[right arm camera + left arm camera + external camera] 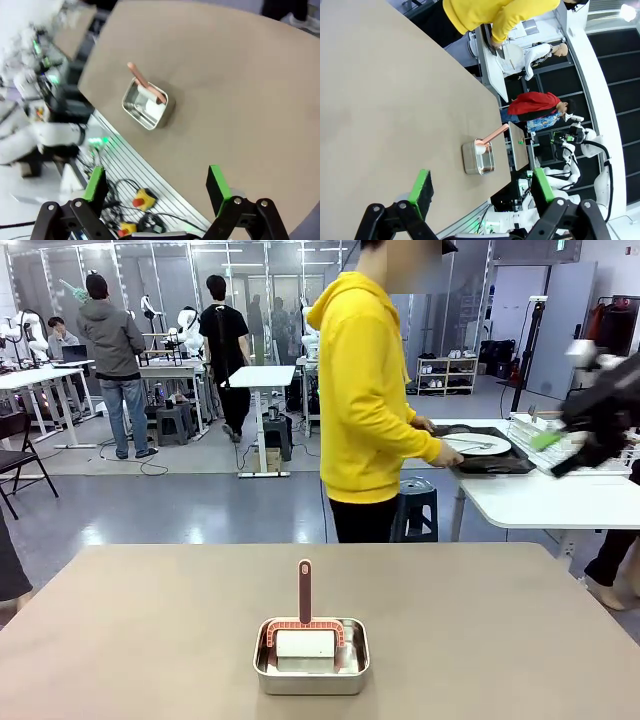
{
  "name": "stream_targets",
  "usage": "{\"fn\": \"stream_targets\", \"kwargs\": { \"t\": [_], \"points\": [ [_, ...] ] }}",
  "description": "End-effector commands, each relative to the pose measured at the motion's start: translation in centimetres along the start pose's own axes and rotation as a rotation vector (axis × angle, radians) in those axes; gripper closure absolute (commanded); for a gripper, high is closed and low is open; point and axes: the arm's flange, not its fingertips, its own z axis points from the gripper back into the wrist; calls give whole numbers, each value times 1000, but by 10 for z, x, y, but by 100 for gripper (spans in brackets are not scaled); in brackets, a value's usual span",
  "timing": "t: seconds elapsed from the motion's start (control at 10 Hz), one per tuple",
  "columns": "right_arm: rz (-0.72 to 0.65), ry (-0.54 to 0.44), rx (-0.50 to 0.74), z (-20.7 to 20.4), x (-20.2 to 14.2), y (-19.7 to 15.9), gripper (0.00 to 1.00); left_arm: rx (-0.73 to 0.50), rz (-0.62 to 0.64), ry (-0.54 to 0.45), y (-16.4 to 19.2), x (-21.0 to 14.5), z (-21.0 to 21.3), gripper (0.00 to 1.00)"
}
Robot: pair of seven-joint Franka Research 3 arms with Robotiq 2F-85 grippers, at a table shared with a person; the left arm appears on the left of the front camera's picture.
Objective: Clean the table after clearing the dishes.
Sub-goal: When the right (or left) Handle tray is removed, use the right hand (or left hand) to clean the right (or left) side of the table with the Lint Roller.
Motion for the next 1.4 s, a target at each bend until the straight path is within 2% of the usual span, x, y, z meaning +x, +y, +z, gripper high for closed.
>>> {"fn": "stream_targets", "kwargs": {
  "t": [0.0,0.2,0.3,0.5,0.7,0.8,1.3],
  "points": [
    [123,126,-137,-50,40,14,0,-3,17,-4,-5,0,3,0],
    [262,269,-182,-126,58,44,0,-3,17,-4,-5,0,3,0],
    [347,307,-261,-157,56,49,0,-3,17,-4,-5,0,3,0],
    [470,372,-298,-199,49,56,0,-3,17,-4,-5,0,3,0],
    [485,377,-313,-216,45,62,0,-3,17,-4,-5,0,3,0],
    [446,405,-280,-213,52,63,0,-3,17,-4,-5,0,3,0],
    [446,405,-280,-213,52,63,0,-3,17,-4,-5,0,3,0]
  ]
}}
